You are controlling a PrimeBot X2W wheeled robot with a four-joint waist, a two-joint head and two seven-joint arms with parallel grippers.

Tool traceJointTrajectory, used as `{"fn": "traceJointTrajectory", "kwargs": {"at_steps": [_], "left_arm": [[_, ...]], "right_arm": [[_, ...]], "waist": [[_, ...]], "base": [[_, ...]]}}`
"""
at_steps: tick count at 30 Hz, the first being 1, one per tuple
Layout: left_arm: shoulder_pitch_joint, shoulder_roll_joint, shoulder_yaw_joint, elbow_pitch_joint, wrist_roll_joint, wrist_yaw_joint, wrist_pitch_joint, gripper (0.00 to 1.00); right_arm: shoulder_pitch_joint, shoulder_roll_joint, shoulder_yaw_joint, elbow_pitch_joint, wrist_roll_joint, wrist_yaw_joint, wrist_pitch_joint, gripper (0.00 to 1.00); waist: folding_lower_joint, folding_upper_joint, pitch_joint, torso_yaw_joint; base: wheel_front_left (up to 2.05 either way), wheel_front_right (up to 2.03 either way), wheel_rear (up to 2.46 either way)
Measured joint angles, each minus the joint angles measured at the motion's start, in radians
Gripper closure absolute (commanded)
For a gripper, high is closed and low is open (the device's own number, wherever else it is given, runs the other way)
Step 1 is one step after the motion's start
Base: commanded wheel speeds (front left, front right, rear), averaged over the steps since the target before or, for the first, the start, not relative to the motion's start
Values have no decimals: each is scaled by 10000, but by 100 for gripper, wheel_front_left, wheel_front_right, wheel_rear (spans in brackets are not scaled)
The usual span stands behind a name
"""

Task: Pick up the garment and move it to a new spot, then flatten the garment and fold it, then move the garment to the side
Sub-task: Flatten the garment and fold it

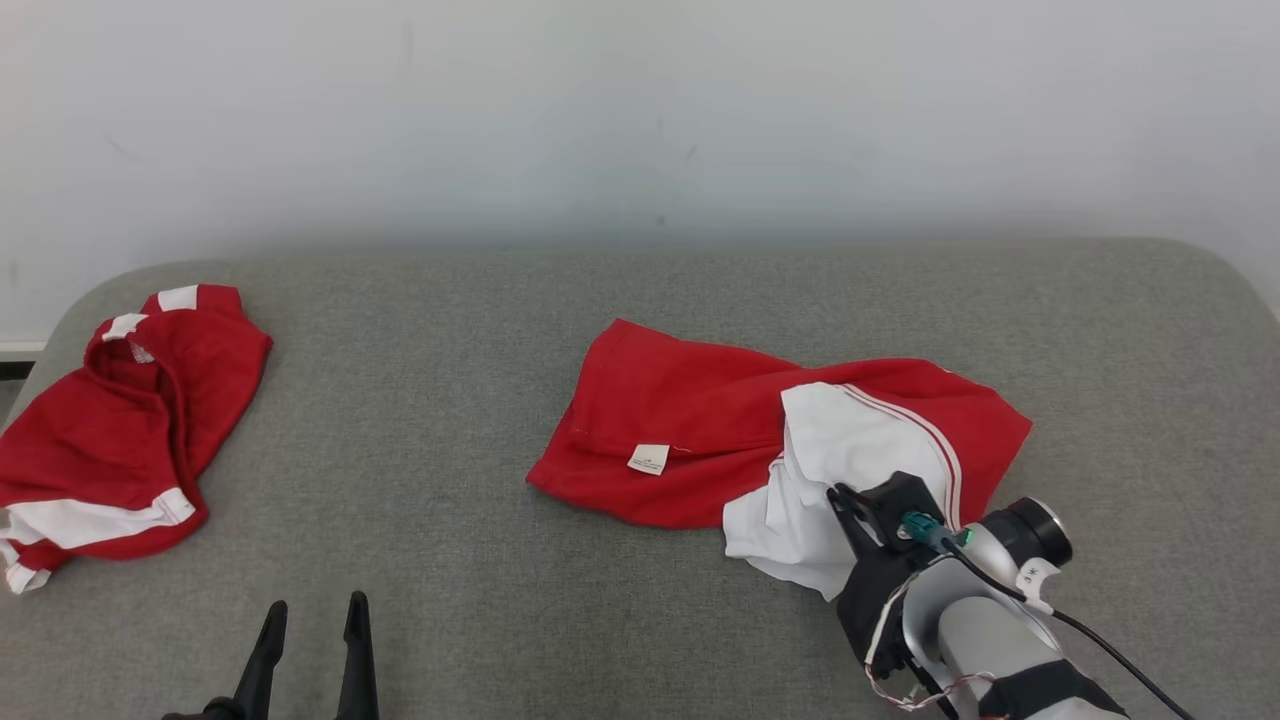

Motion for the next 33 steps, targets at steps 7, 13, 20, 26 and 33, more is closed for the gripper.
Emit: {"fn": "traceJointTrajectory", "kwargs": {"at_steps": [7, 13, 20, 26, 33], "left_arm": [[6, -6, 23, -42, -67, 38, -2, 0], [45, -10, 67, -90, -127, 92, -2, 0], [4, -12, -38, -96, -146, 136, -2, 0], [-13, -13, -127, -92, -159, 184, -2, 0], [-5, -19, -249, -67, -173, 211, -2, 0]], "right_arm": [[1346, -846, -1235, -1743, -497, 0, 211, 100], [3186, -1685, -2838, -4142, -917, 0, 1262, 100], [5122, -1720, -4736, -7106, -1523, 0, 2731, 100], [5924, -1645, -5528, -7879, -1883, 0, 3641, 100], [5928, -1634, -5591, -7154, -1638, 0, 3789, 0]], "waist": [[0, 0, -82, -255], [0, 0, -86, -540], [-1, 0, -67, -665], [0, 0, -71, -682], [0, 0, -166, -652]], "base": [[0, 0, 0], [0, 0, 0], [0, 0, 0], [0, 0, 0], [0, 0, 0]]}}
